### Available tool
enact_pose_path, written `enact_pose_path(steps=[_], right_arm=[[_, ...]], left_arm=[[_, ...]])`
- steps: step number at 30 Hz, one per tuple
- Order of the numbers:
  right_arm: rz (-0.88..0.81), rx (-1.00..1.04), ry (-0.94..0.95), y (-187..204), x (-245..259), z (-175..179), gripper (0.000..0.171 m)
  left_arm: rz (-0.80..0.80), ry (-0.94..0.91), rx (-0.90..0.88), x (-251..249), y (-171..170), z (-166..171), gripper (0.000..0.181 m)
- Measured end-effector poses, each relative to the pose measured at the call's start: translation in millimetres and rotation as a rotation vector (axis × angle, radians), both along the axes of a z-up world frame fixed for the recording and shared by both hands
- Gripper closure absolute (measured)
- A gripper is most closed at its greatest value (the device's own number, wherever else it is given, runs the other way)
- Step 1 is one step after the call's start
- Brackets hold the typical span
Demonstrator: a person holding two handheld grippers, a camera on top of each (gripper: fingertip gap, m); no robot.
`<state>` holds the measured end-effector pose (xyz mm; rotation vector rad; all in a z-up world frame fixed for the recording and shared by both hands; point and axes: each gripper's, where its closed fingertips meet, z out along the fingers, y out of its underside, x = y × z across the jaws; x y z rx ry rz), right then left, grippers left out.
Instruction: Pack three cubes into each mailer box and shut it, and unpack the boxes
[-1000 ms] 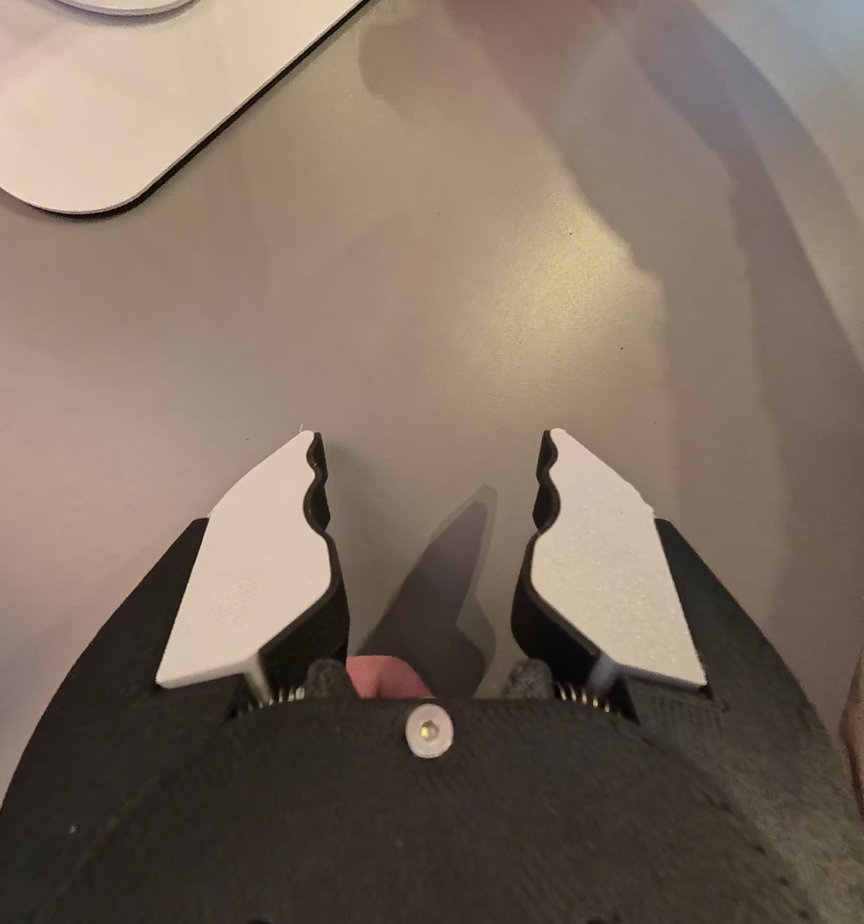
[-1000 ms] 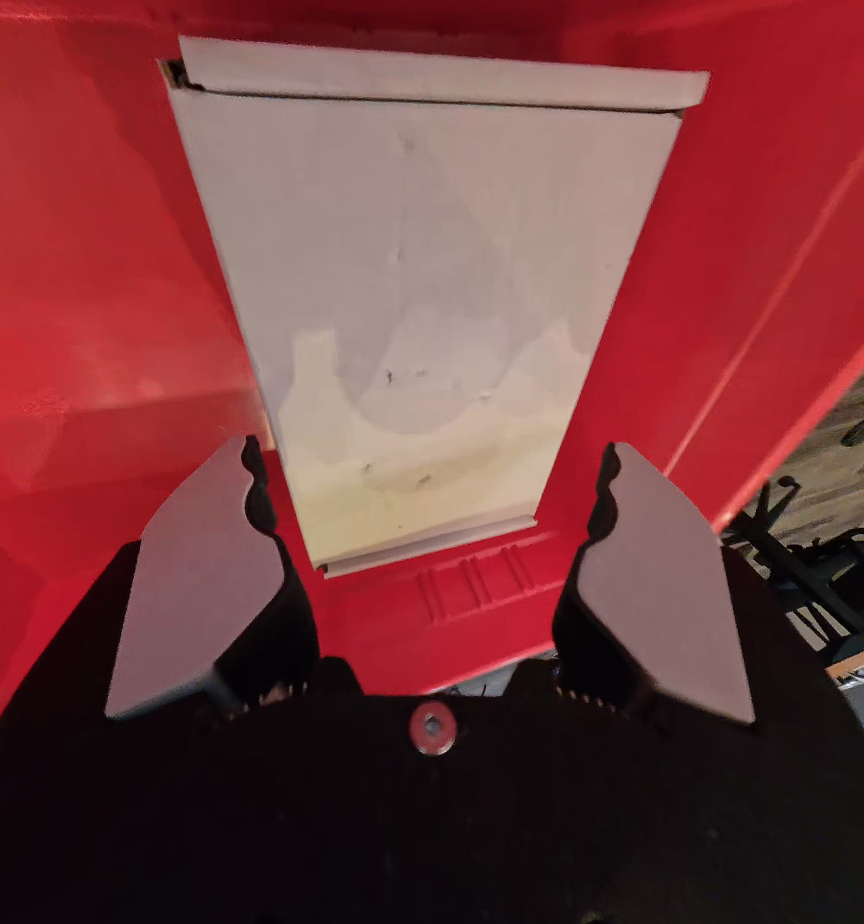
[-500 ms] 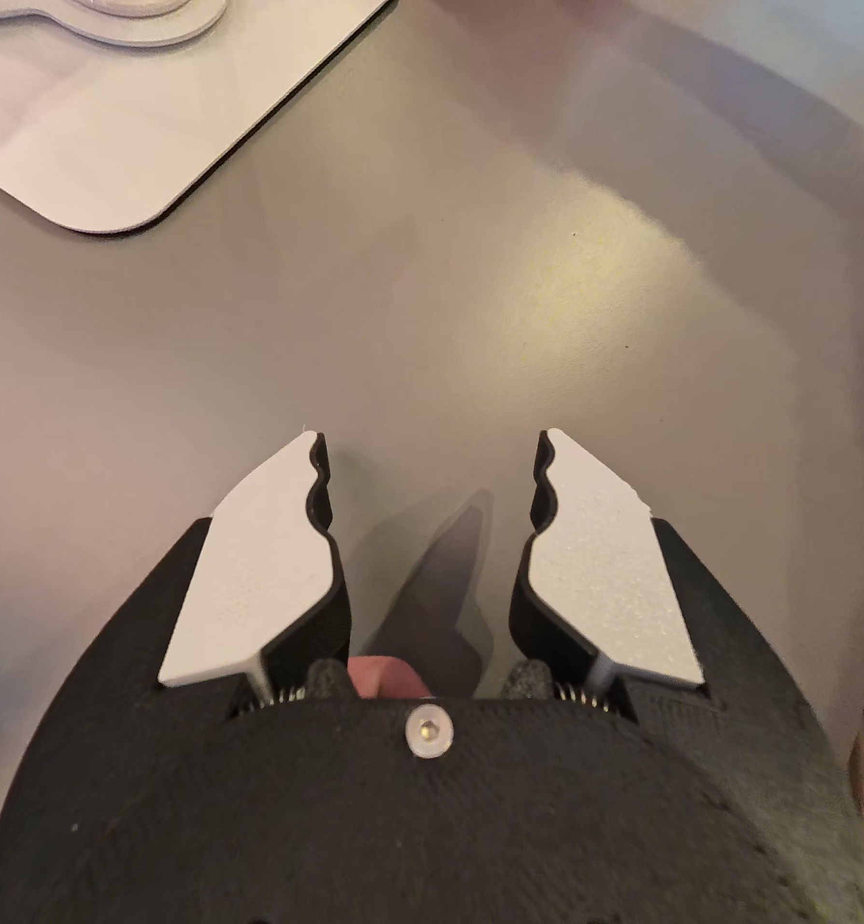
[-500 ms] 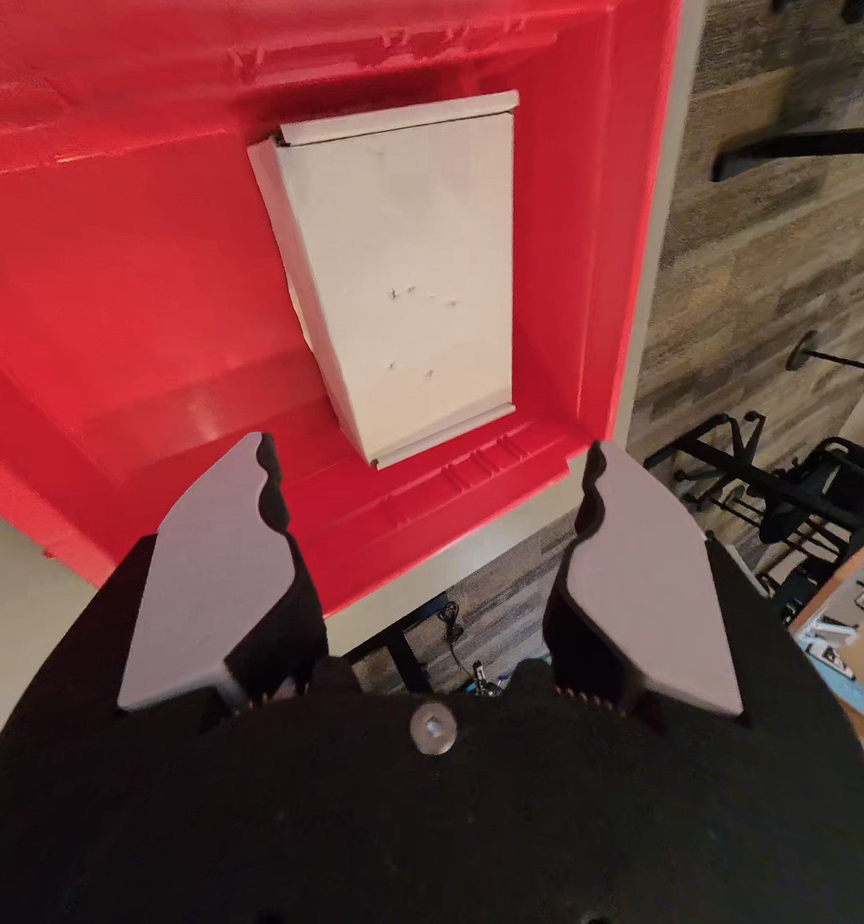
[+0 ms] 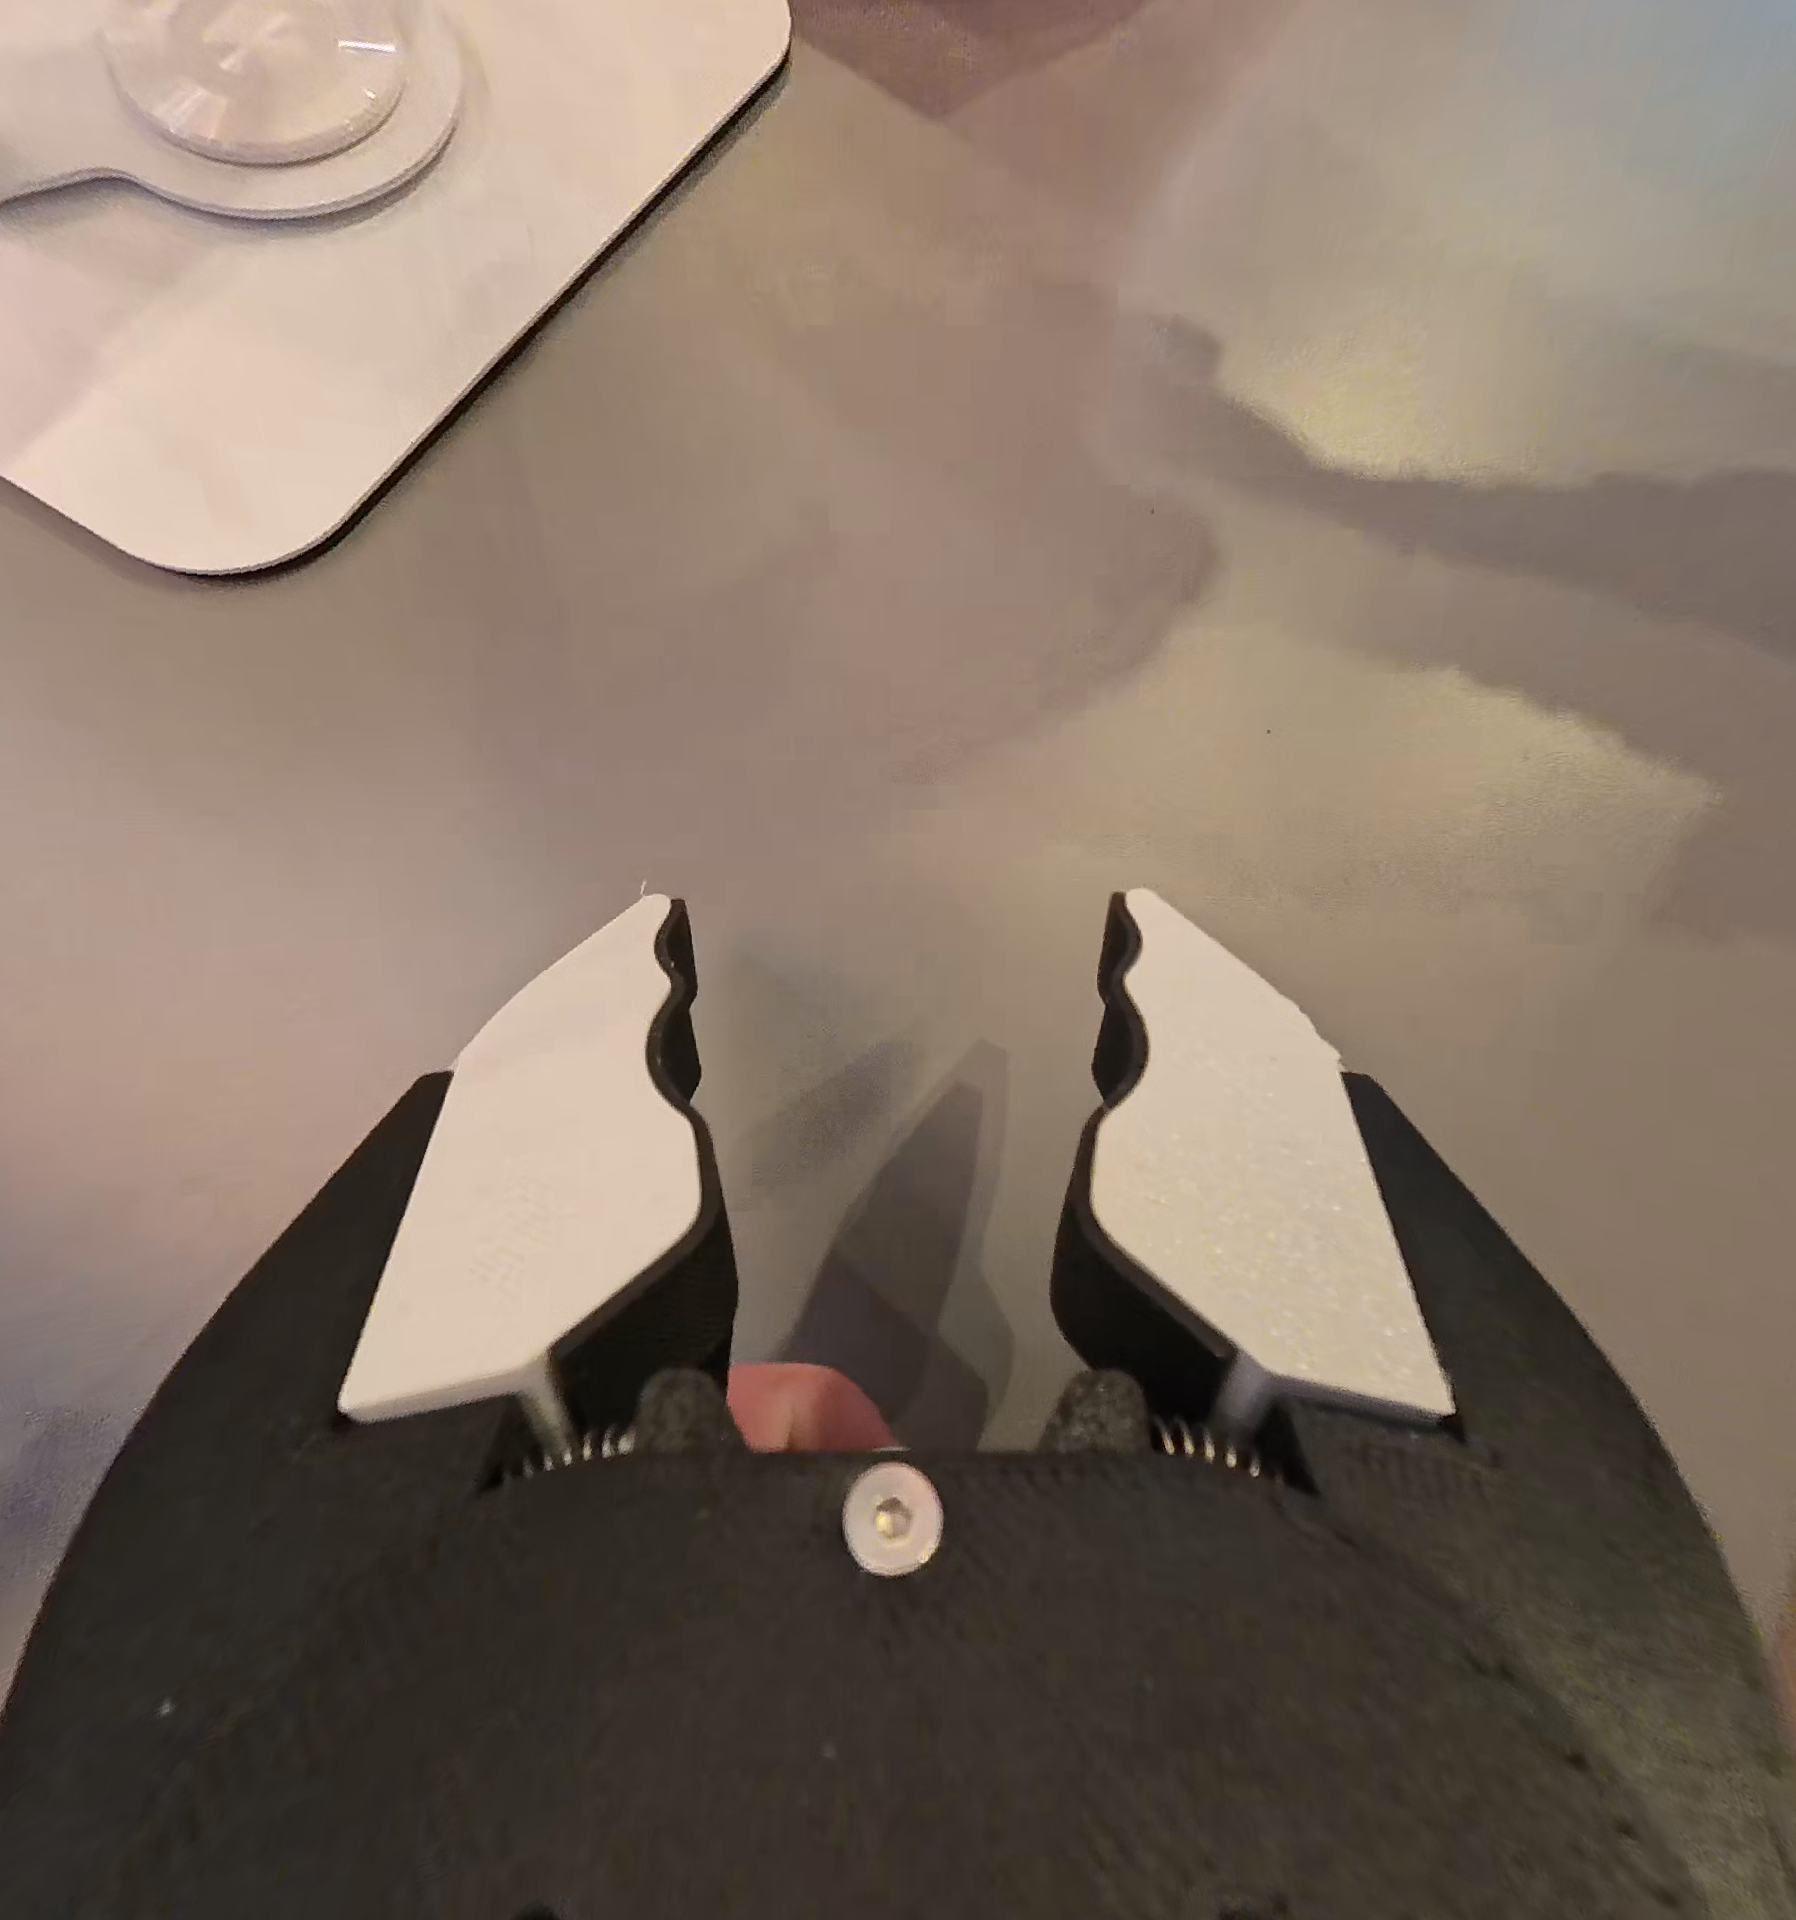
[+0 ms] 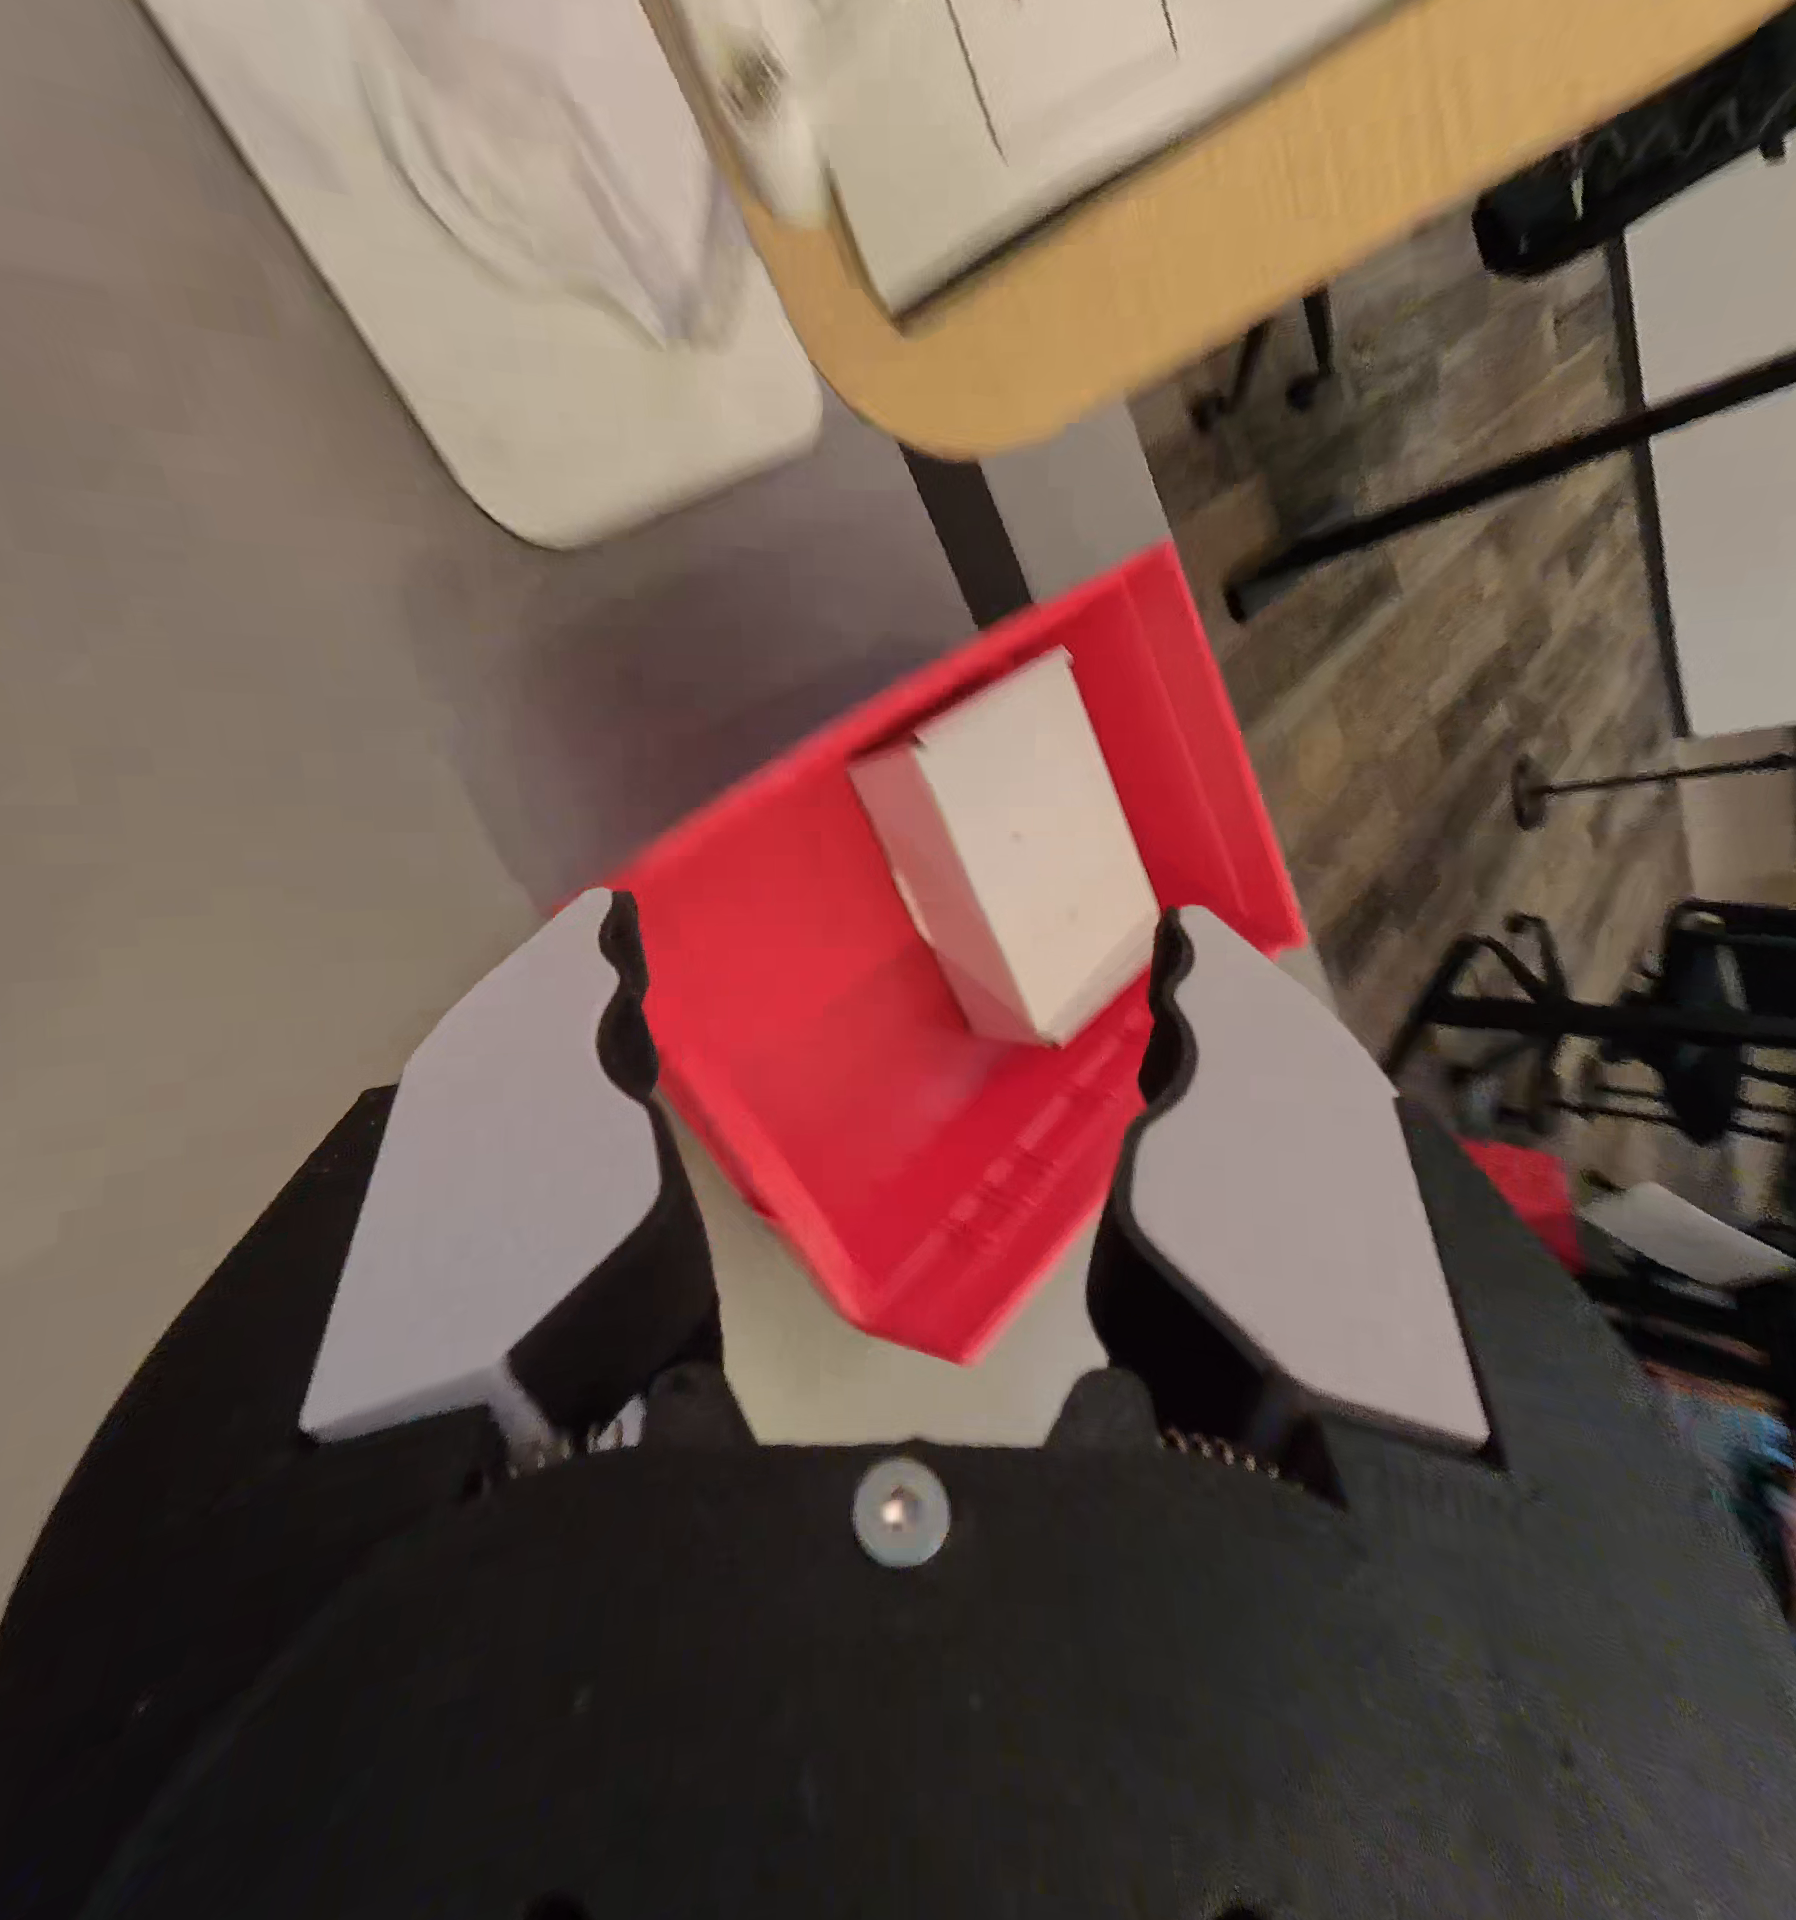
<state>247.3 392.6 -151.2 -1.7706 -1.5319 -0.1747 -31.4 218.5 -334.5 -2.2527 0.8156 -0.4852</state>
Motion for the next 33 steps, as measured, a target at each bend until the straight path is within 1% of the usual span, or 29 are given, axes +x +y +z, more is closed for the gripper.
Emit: enact_pose_path(steps=[3,6,13,16,18,19,21,23,26,33], right_arm=[[0.044,-0.069,0.127,-42,-34,-14,0.082],[0.08,-0.146,0.133,-79,-66,-42,0.082],[0.061,-0.326,0.374,-140,-146,-82,0.084],[0.044,-0.39,0.53,-160,-179,-91,0.085],[0.029,-0.413,0.594,-168,-194,-101,0.086],[0.037,-0.404,0.597,-171,-199,-105,0.086],[0.061,-0.327,0.508,-169,-202,-119,0.09],[0.06,-0.282,0.443,-162,-197,-131,0.089],[0.056,-0.303,0.471,-160,-194,-133,0.09],[0.065,-0.307,0.446,-158,-191,-139,0.091]], left_arm=[[0.004,0.007,0.011,0,1,2,0.108],[0.004,0.003,0.02,2,0,4,0.11],[-0.007,0.013,0.037,4,-1,8,0.111],[-0.004,0.017,0.037,3,-1,7,0.111],[-0.001,0.024,0.032,3,-1,5,0.112],[0.0,0.028,0.032,2,0,4,0.112],[0.003,0.031,0.027,2,0,1,0.112],[0.01,0.032,0.024,1,1,-1,0.112],[0.007,0.031,0.024,3,1,-2,0.11],[0.005,0.038,0.012,6,0,-9,0.11]])
